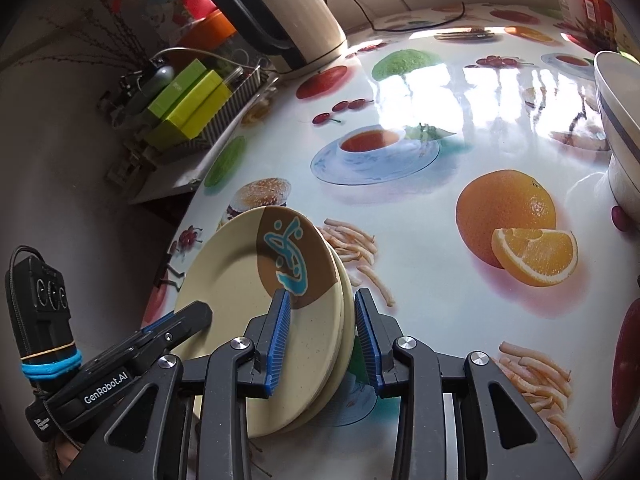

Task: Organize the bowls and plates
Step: 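Carry the cream plate stack with both grippers across the table, then lower the cream plate stack onto the table and open both grippers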

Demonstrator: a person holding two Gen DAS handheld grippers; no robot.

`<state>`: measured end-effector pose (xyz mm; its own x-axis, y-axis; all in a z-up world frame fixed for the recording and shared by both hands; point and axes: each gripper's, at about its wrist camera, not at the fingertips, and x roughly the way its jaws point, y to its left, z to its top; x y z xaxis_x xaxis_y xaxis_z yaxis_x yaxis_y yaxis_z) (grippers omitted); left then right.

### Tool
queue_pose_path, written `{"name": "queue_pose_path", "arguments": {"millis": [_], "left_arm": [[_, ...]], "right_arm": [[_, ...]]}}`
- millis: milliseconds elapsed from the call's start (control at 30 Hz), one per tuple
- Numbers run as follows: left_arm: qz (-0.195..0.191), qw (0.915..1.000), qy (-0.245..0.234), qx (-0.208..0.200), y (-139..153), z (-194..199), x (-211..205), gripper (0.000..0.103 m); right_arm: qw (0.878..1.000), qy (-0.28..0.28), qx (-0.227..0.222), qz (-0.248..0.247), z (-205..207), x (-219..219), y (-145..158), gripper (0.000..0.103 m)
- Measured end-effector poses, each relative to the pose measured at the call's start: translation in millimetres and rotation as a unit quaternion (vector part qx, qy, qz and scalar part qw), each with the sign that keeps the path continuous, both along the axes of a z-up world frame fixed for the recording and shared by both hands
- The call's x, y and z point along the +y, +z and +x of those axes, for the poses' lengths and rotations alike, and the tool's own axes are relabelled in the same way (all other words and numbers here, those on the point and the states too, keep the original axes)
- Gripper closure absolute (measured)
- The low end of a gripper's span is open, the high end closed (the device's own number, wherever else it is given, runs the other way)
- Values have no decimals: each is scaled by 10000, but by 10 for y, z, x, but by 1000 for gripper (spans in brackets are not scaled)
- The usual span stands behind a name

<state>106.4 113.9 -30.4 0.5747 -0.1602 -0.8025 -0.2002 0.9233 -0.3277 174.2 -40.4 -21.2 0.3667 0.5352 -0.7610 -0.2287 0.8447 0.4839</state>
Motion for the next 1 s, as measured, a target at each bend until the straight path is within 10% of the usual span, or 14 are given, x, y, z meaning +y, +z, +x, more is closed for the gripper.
{"name": "queue_pose_path", "arguments": {"millis": [1000], "left_arm": [[221, 9993, -298, 29, 33, 735, -126, 59]], "right_arm": [[9992, -382, 7, -76, 615, -114, 29, 71]]}}
